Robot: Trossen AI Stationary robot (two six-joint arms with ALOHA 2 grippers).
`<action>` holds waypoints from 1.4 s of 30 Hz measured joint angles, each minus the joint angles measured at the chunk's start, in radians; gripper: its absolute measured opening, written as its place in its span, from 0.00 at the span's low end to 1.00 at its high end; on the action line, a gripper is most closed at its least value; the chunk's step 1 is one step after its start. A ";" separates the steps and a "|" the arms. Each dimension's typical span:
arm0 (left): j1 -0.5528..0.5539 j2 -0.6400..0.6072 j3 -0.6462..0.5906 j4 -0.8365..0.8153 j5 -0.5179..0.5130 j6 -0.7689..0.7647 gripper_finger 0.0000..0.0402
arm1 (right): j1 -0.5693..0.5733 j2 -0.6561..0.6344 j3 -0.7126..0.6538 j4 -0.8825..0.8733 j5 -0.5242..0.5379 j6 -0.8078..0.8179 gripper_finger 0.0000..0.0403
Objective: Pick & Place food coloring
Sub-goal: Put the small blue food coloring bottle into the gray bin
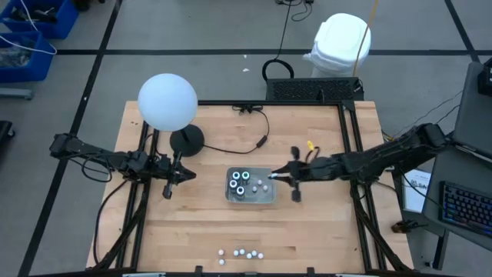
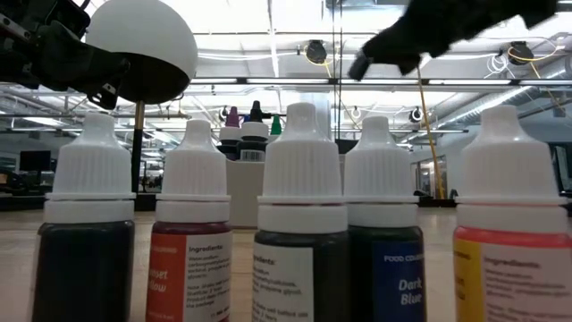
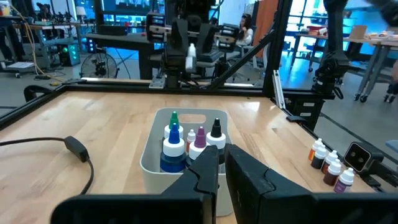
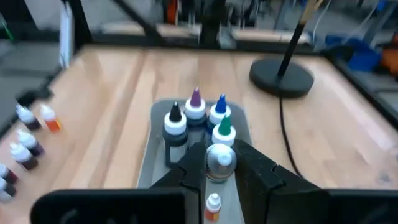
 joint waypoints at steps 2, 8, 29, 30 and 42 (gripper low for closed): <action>0.000 0.000 0.000 0.000 0.000 0.001 0.09 | -0.004 0.083 0.088 -0.082 -0.005 0.000 0.12; 0.000 0.000 0.000 -0.001 0.000 0.010 0.09 | -0.007 0.311 0.280 -0.242 -0.007 -0.003 0.12; 0.000 0.001 0.000 -0.002 0.000 0.028 0.09 | -0.146 0.557 0.380 -0.307 -0.110 0.031 0.12; 0.000 0.004 0.000 -0.002 0.000 0.028 0.09 | -0.146 0.566 0.380 -0.292 -0.110 0.031 0.12; 0.000 0.004 0.000 -0.002 0.000 0.035 0.09 | -0.149 0.638 0.382 -0.249 -0.103 0.022 0.12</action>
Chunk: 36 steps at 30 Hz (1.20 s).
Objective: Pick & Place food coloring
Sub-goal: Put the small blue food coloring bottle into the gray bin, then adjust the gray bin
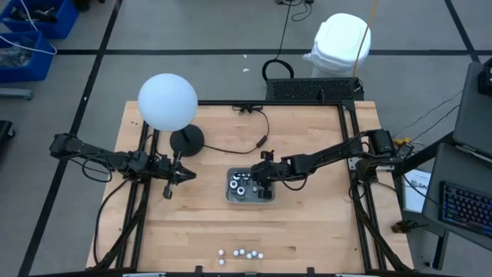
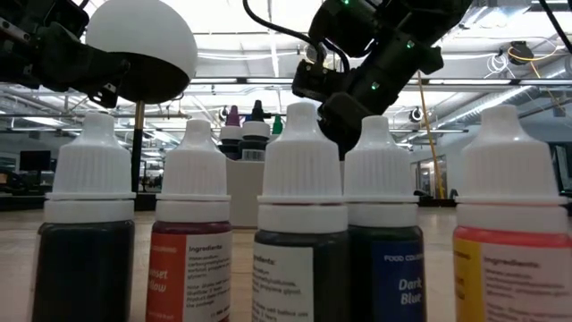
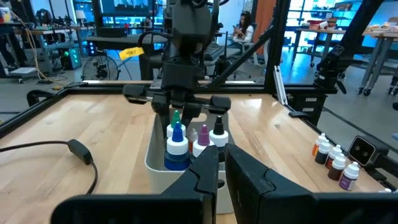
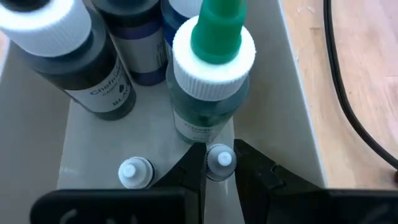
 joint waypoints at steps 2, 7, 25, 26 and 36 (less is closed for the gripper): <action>0.000 0.000 0.000 0.000 0.000 0.000 0.09 | 0.000 0.000 0.000 0.001 0.000 0.000 0.12; 0.000 0.000 0.000 0.000 0.000 0.000 0.09 | 0.000 0.002 0.000 0.015 -0.005 0.002 0.18; 0.000 0.000 0.000 0.001 0.000 -0.010 0.09 | 0.001 -0.110 -0.005 -0.002 -0.010 0.018 0.30; 0.000 0.000 0.000 0.001 0.000 -0.010 0.09 | 0.003 -0.134 -0.005 -0.016 -0.009 0.017 0.30; 0.000 0.000 0.000 -0.002 0.000 -0.032 0.09 | 0.060 -0.446 -0.079 -0.024 -0.063 -0.091 0.17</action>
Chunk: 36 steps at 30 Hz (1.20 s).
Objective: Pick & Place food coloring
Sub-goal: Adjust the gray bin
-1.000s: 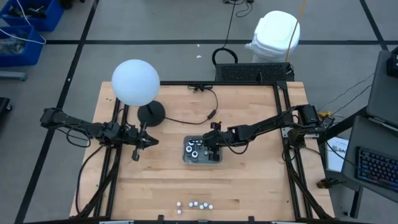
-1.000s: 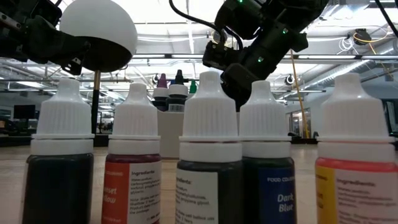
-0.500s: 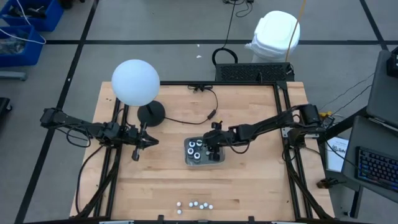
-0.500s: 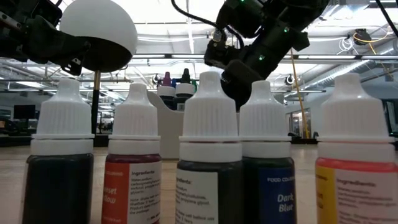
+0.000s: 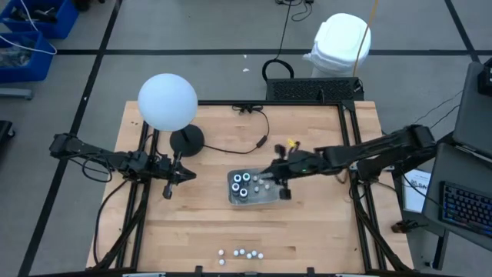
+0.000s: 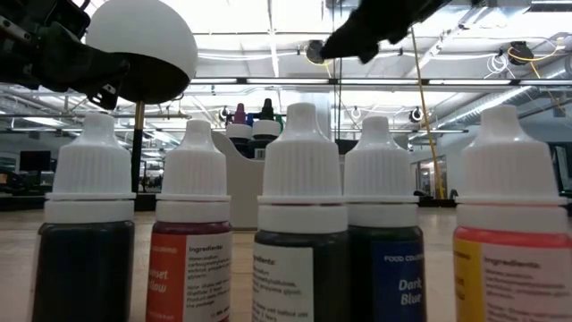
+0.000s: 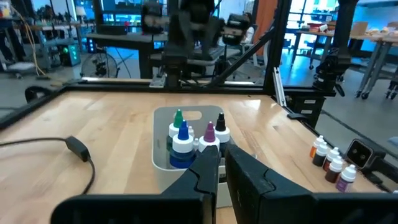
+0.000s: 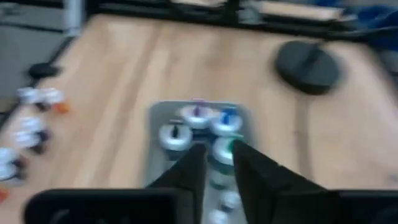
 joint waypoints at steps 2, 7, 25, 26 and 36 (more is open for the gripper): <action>0.000 0.005 0.000 -0.006 0.003 -0.026 0.09 | 0.001 -0.056 -0.045 0.000 0.109 -0.002 0.08; 0.000 0.077 0.000 -0.019 0.054 -0.044 0.09 | -0.063 -0.099 -0.169 0.006 0.211 0.031 0.02; -0.227 0.782 0.037 0.531 -0.041 -0.142 0.01 | -0.211 -0.058 -0.390 0.238 0.098 0.083 0.00; -0.239 0.826 0.056 0.550 -0.054 -0.143 0.01 | -0.211 -0.057 -0.396 0.240 0.089 0.084 0.00; -0.281 1.211 0.337 0.549 -0.130 -0.036 0.01 | -0.211 -0.007 -0.403 0.277 0.079 0.099 0.00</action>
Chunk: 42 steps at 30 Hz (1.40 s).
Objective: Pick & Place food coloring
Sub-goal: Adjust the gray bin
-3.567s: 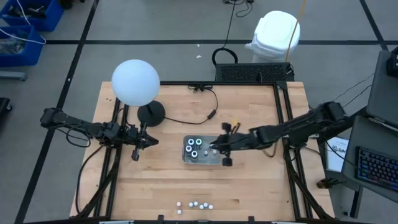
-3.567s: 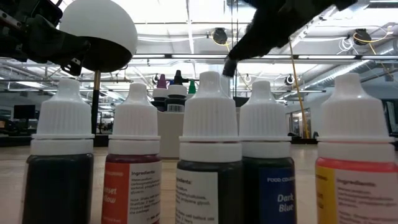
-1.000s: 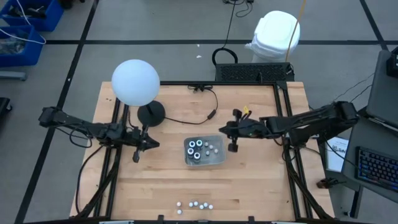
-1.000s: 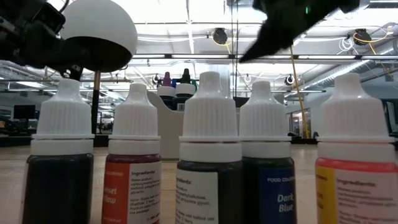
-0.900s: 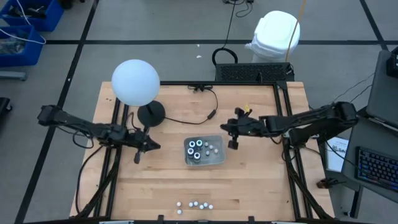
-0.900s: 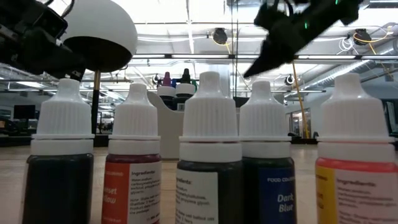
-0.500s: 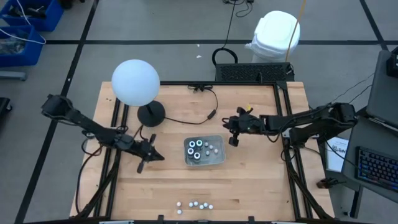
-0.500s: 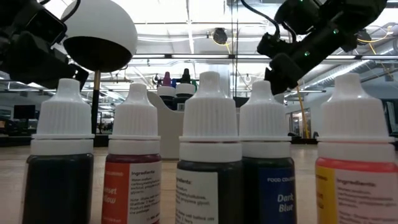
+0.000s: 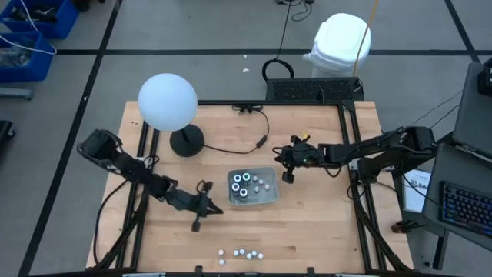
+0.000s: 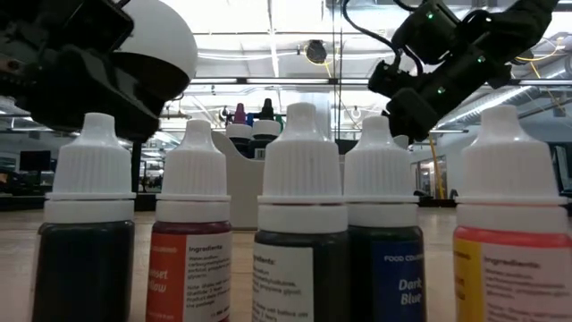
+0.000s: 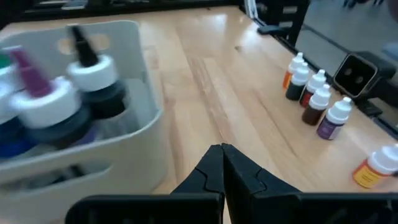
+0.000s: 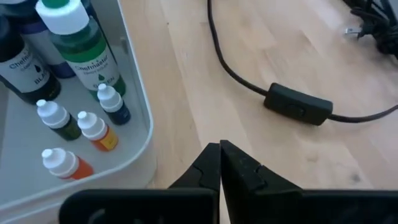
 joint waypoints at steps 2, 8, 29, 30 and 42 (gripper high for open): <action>0.000 0.049 0.045 -0.001 0.012 0.012 0.00 | 0.000 0.021 0.000 0.021 0.000 0.000 0.00; 0.027 0.143 0.140 -0.042 0.028 0.010 0.01 | 0.002 0.077 0.000 0.040 -0.001 0.000 0.00; 0.125 0.194 0.180 -0.133 0.032 -0.044 0.02 | 0.099 0.151 0.000 0.128 -0.045 0.023 0.00; 0.125 0.194 0.180 -0.137 0.032 -0.048 0.02 | 0.102 0.151 0.000 0.128 -0.045 0.023 0.00; 0.124 0.194 0.180 -0.130 0.099 -0.090 0.01 | 0.106 0.151 0.000 0.112 -0.045 0.023 0.00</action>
